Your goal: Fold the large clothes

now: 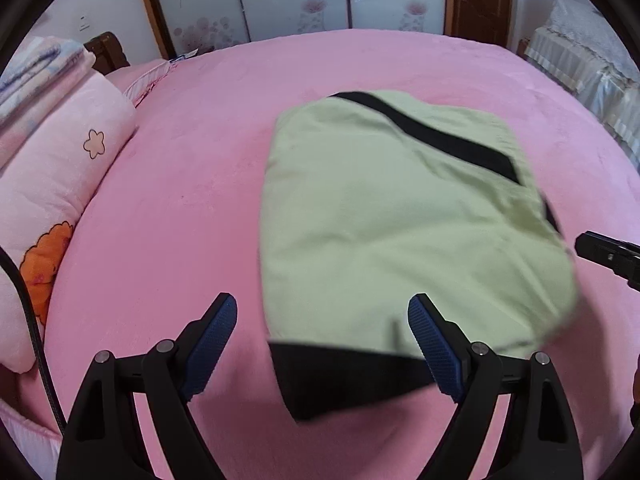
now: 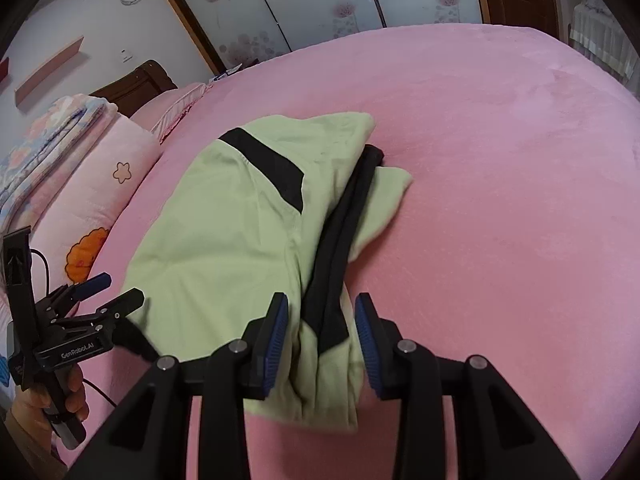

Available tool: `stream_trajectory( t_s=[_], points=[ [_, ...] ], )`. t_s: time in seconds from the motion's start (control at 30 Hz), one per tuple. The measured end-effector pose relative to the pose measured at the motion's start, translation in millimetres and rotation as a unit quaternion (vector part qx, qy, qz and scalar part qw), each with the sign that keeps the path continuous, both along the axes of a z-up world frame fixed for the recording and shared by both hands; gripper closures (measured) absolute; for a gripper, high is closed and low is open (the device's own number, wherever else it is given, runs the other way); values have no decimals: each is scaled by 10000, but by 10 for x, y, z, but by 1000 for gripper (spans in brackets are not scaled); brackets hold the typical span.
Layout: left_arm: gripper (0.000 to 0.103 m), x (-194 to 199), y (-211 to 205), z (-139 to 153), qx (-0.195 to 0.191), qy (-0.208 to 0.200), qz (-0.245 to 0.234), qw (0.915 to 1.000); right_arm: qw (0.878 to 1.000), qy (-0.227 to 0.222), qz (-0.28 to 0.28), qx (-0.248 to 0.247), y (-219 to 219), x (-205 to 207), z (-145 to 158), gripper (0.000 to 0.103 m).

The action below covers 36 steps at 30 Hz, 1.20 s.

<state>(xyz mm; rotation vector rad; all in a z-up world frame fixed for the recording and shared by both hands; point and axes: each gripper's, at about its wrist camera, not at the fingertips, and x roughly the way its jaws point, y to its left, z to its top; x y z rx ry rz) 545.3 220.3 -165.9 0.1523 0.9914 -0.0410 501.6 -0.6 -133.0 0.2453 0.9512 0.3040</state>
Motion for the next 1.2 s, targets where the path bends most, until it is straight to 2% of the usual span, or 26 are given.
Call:
stream_trajectory(
  t_s=[0.17, 0.27, 0.43, 0.63, 0.77, 0.87, 1.0, 1.2],
  points=[
    [16, -472, -230, 448, -199, 5, 165, 9997, 10000, 93, -12, 8, -111, -447, 483, 68],
    [16, -853, -410, 818, -312, -54, 267, 9991, 10000, 94, -22, 16, -200, -764, 806, 68],
    [16, -1461, -682, 1421, -445, -253, 233, 9984, 9998, -157, 66, -49, -324, -1371, 1412, 68],
    [16, -2157, -989, 2060, -528, -473, 117, 9974, 9992, -383, 123, 4, -447, -2000, 1973, 68],
    [16, -2586, -1125, 2350, -733, -431, 137, 9963, 9987, -457, 186, 87, -534, -2403, 2235, 67],
    [16, -2894, -1224, 2483, -832, -409, 114, 9956, 9980, -584, 235, -30, -582, -2723, 2376, 66],
    [16, -3409, -1440, 2640, -711, -572, -14, 9958, 9967, -745, 309, -129, -661, -3107, 2478, 62],
    [16, -3910, -1710, 2694, -615, -692, -97, 9957, 9963, -801, 272, -167, -847, -3562, 2469, 61]
  ],
)
